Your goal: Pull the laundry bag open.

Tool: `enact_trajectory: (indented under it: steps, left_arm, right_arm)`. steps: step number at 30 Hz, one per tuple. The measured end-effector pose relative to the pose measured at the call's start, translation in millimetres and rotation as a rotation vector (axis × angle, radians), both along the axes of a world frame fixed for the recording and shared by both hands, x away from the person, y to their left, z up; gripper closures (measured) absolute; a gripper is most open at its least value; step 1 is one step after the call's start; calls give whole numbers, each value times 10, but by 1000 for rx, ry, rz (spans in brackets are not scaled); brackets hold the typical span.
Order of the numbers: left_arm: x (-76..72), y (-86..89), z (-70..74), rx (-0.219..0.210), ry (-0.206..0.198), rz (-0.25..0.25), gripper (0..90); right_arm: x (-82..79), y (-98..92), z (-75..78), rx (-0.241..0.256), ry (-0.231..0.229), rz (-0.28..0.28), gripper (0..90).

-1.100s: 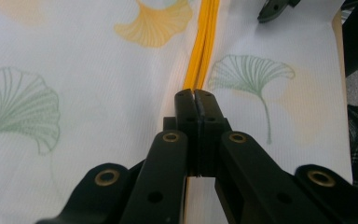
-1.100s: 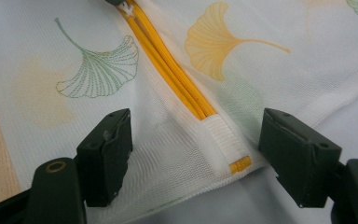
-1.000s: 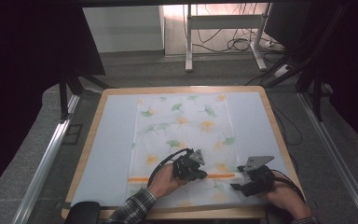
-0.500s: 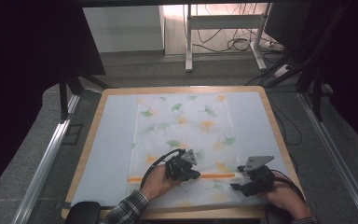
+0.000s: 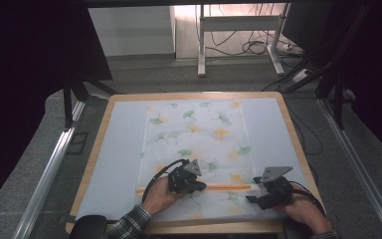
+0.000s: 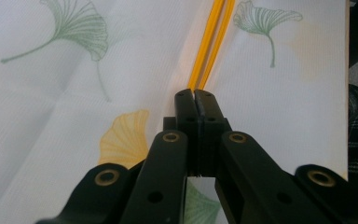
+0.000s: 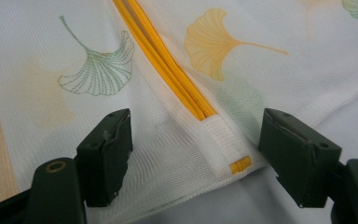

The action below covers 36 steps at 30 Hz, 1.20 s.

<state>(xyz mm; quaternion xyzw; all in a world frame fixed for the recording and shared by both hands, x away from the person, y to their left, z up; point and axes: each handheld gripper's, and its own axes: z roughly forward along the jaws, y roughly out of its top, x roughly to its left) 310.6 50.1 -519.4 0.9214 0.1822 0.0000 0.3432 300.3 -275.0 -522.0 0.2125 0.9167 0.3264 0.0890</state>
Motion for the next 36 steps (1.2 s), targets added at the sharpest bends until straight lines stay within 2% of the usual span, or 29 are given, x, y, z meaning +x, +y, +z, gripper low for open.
enact_trajectory:
  steps: [13,36]
  left_arm:
    - [-45,150,-5,13,2,27,900]
    - [-149,510,-12,-3,24,94,900]
  right_arm:
    - [-1,0,-1,0,-1,0,257]
    - [-2,1,-1,1,-2,-1,257]
